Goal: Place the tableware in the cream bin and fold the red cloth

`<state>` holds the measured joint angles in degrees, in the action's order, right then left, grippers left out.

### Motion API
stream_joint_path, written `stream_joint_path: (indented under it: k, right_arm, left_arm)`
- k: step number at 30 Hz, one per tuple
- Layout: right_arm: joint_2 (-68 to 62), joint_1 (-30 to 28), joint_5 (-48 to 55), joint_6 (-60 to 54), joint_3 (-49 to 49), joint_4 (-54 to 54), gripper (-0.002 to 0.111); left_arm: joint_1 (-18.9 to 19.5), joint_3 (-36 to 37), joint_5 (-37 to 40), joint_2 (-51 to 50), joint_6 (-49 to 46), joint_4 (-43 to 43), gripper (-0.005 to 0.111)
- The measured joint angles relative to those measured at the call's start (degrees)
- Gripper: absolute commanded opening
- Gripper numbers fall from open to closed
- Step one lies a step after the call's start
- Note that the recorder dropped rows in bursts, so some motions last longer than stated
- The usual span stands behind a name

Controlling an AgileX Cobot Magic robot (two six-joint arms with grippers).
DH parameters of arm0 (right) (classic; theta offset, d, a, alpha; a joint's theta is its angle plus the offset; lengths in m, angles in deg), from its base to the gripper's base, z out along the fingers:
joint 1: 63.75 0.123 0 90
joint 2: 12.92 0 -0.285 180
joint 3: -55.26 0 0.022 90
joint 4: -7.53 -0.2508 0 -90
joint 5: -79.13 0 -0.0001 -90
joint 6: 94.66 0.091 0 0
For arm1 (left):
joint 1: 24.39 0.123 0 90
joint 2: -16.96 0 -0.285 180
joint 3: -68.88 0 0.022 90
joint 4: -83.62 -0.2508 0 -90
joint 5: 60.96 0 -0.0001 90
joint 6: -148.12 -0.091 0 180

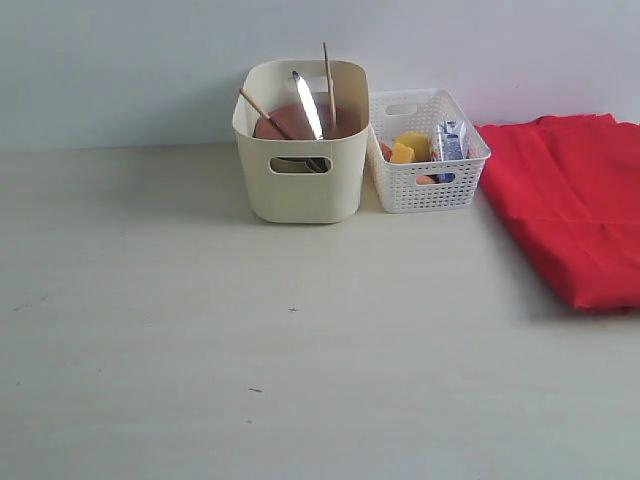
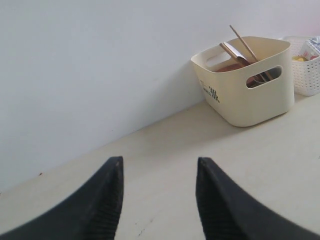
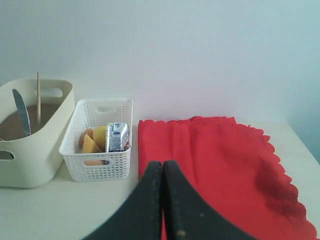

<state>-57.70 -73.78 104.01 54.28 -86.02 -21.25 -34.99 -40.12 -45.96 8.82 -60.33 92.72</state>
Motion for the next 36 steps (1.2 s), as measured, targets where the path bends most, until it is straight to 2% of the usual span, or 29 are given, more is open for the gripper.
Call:
stream_joint_path:
  k: [24,27,30,34,36]
  right_arm:
    - [1.00,0.00,2.17,5.56,0.00,0.00,0.000]
    - [1.00,0.00,2.17,5.56,0.00,0.00,0.000]
    - [1.00,0.00,2.17,5.68,0.00,0.00,0.000]
    - [1.00,0.00,2.17,5.79,0.00,0.00,0.000]
    - [1.00,0.00,2.17,5.79,0.00,0.00,0.000]
  left_arm:
    - [0.00,0.00,0.00,0.00,0.00,0.00,0.046]
    - [0.00,0.00,0.00,0.00,-0.82,-2.30,0.046]
    - [0.21,0.13,-0.31,0.00,6.84,-5.52,0.046]
    - [1.44,2.44,-4.10,0.00,28.76,-15.92,0.046]
    - [2.64,4.36,-6.11,0.00,35.74,-19.22,0.046]
